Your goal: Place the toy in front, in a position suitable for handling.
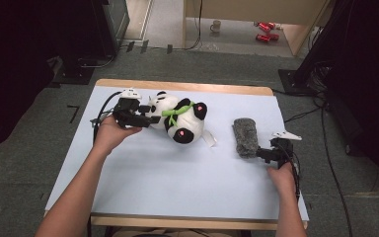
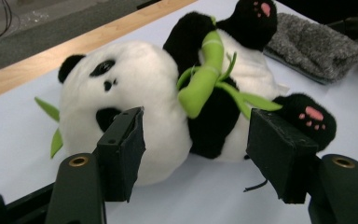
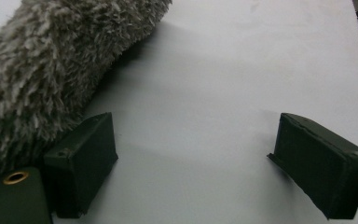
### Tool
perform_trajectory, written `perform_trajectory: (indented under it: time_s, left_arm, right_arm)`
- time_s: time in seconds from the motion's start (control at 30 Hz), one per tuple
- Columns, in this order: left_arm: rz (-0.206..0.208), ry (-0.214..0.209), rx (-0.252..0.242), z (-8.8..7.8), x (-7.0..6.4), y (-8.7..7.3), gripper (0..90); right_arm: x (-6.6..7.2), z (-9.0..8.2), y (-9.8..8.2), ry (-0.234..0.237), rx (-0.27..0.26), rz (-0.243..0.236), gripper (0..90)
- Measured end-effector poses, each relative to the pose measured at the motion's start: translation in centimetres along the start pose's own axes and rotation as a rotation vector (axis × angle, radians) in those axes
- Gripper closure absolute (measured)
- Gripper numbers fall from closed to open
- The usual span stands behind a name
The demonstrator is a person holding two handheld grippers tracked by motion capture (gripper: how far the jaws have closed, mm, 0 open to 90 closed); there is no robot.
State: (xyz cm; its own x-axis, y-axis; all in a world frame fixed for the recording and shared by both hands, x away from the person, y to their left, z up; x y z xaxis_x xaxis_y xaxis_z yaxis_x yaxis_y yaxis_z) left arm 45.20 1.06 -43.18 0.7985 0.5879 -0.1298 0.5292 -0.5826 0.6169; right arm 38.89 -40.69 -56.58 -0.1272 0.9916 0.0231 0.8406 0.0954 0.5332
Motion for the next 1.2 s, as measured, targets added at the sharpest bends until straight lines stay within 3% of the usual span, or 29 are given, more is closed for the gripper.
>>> perform_trajectory:
  time_s: [0.17,0.33,0.57,0.9,1.1,1.2]
  left_arm:
    - [0.017,-0.021,0.001,0.7,-0.9,1.1,35.7]
    - [0.038,-0.02,0.023,1.9,-1.4,1.1,35.7]
    - [0.042,0.01,0.035,3.3,-1.2,1.0,35.6]
    - [0.043,0.012,0.066,5.0,-1.0,1.0,36.2]
    - [0.048,0.007,0.045,5.7,-0.9,1.1,41.2]
    - [0.043,-0.01,0.07,6.4,-1.2,0.8,48.6]
  right_arm:
    - [0.0,0.0,0.0,0.0,0.001,0.001,12.2]
    - [0.0,0.0,0.0,0.001,0.001,0.001,12.2]
    - [0.0,0.0,0.0,-0.005,-0.001,-0.001,12.3]
    - [0.0,0.0,0.0,-0.008,-0.002,0.005,12.3]
    - [0.1,-0.1,-0.1,-0.01,-0.003,0.007,12.4]
    - [0.1,-0.1,-0.1,-0.014,-0.006,0.011,12.7]
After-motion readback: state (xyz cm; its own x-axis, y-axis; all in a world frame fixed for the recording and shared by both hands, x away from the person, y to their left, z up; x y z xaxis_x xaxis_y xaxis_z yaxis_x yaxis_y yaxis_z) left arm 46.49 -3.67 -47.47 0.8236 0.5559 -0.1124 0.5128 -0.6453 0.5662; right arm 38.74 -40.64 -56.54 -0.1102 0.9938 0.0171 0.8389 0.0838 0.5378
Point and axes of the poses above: each handheld gripper's, and its own axes: z roughly forward along the jaws, y roughly out of its top, x roughly to its left, the point moved 9 cm from there along z, roughly forward along the jaws, and after that the axes turned 14 degrees about x, right-handed, at the moved point
